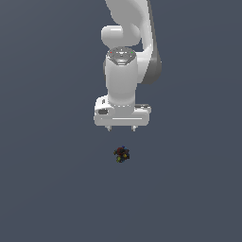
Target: Pick up the object and move it to a goal position.
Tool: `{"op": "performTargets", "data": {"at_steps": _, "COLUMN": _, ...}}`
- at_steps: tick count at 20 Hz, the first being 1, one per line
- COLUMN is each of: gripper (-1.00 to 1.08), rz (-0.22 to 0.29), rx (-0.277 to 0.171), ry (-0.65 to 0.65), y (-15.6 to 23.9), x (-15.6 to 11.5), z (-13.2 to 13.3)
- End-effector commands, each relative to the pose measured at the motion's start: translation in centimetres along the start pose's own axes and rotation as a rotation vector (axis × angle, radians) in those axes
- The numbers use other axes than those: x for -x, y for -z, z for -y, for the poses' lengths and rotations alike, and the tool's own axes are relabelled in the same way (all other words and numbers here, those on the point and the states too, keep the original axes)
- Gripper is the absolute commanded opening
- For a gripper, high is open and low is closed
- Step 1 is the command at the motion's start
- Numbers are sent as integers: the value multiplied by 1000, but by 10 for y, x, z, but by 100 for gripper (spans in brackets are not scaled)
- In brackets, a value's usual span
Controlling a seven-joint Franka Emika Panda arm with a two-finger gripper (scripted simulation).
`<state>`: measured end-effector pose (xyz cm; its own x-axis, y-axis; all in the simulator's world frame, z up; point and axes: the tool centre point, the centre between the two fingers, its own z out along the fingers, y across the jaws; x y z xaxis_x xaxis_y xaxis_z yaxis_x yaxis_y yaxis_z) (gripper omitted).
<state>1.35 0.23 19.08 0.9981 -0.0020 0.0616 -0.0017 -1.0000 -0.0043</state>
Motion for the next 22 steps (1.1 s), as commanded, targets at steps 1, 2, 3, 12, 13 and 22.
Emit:
{"op": "performTargets", "data": {"at_steps": 1, "gripper": 100, "rz": 0, "rx": 0, "ry": 0, "y": 0, "x": 0, "z": 0}}
{"op": "performTargets", "data": {"at_steps": 2, "gripper": 100, "rz": 0, "rx": 0, "ry": 1, "y": 0, "x": 0, "z": 0}}
{"op": "performTargets", "data": {"at_steps": 3, "gripper": 100, "rz": 2, "rx": 1, "ry": 3, "y": 0, "x": 1, "z": 0}}
{"op": "performTargets", "data": {"at_steps": 12, "gripper": 100, "rz": 32, "rx": 9, "ry": 40, "y": -4, "x": 8, "z": -5}}
{"op": "performTargets", "data": {"at_steps": 13, "gripper": 100, "rz": 32, "rx": 9, "ry": 40, "y": -4, "x": 9, "z": -5}}
{"op": "performTargets", "data": {"at_steps": 22, "gripper": 100, "rz": 32, "rx": 8, "ry": 17, "y": -6, "x": 7, "z": -4}}
